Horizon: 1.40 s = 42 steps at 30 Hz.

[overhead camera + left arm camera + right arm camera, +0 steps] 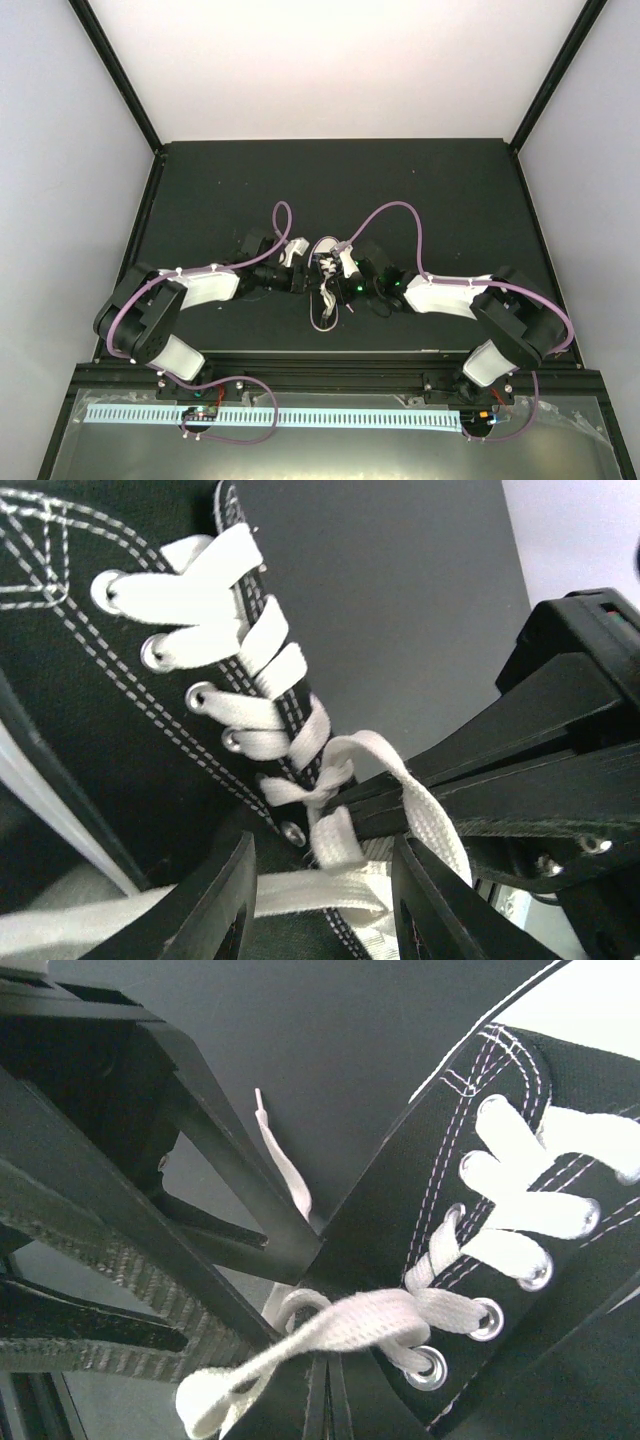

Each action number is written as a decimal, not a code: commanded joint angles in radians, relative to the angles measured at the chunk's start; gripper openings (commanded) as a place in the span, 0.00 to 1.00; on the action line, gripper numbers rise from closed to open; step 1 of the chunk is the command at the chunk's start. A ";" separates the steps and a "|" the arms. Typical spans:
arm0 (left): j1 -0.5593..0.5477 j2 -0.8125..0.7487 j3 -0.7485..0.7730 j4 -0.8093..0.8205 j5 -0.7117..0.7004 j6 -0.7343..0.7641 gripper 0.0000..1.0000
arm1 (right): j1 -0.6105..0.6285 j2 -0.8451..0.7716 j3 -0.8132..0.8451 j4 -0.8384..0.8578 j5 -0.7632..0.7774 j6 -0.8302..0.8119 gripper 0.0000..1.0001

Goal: Tie the shoes

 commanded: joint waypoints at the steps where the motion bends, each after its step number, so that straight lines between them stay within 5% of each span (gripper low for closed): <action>1: -0.008 0.012 0.045 0.066 0.046 -0.012 0.40 | 0.005 -0.016 0.003 0.004 0.007 0.001 0.02; 27: -0.013 0.071 -0.009 0.175 0.095 -0.086 0.28 | 0.005 -0.022 0.012 -0.001 0.007 0.000 0.02; 42: -0.014 0.081 -0.040 0.233 0.108 -0.144 0.05 | 0.006 -0.031 0.012 0.003 0.007 0.000 0.02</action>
